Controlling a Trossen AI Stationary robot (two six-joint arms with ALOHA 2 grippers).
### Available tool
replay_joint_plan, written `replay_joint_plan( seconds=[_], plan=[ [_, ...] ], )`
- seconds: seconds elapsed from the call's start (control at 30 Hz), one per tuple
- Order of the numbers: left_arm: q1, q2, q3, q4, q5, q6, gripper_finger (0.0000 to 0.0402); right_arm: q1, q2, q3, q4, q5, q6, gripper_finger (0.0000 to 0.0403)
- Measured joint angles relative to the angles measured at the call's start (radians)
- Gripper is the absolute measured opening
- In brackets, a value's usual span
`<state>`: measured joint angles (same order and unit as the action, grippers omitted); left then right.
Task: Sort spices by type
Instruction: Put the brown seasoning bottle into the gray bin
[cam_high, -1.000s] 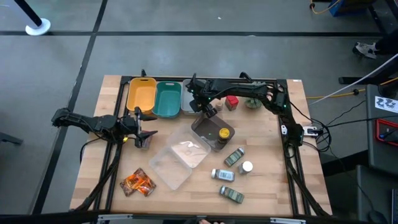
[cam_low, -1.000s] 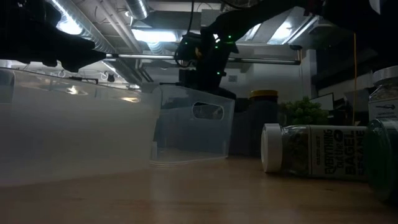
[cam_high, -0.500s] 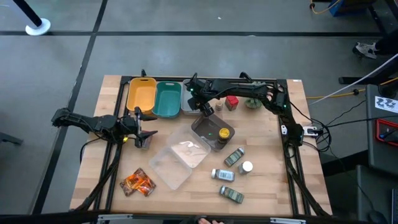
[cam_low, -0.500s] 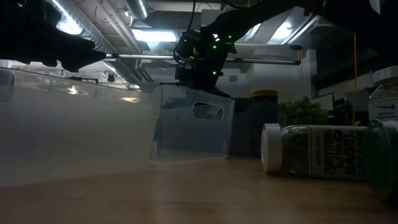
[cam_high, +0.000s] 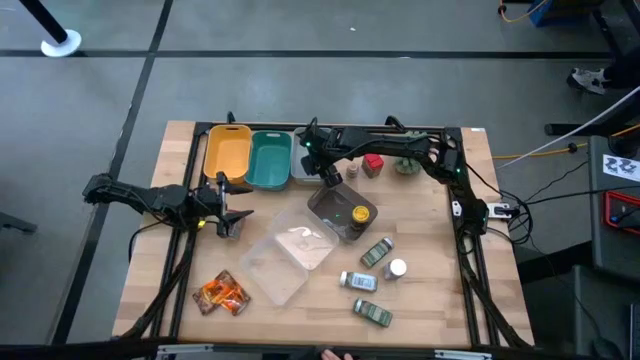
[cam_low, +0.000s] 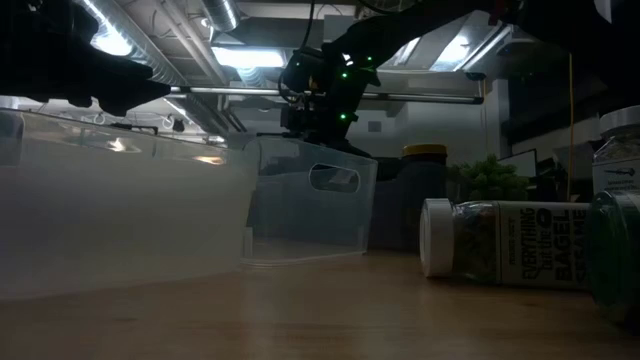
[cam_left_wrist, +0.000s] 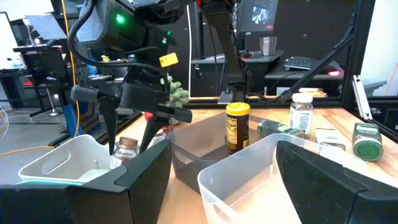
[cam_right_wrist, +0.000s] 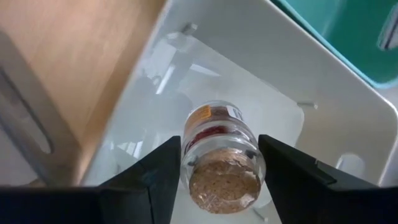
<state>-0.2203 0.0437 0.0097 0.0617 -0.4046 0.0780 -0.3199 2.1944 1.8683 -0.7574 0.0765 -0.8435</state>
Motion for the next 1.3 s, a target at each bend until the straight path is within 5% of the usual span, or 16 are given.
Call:
replay_joint_plan(
  seconds=[1.3],
  plan=[
    [0.0,0.0,0.0,0.001,-0.011,0.034,0.0274,-0.001,-0.002,0.0,-0.082,-0.051,0.183,0.0211]
  ],
)
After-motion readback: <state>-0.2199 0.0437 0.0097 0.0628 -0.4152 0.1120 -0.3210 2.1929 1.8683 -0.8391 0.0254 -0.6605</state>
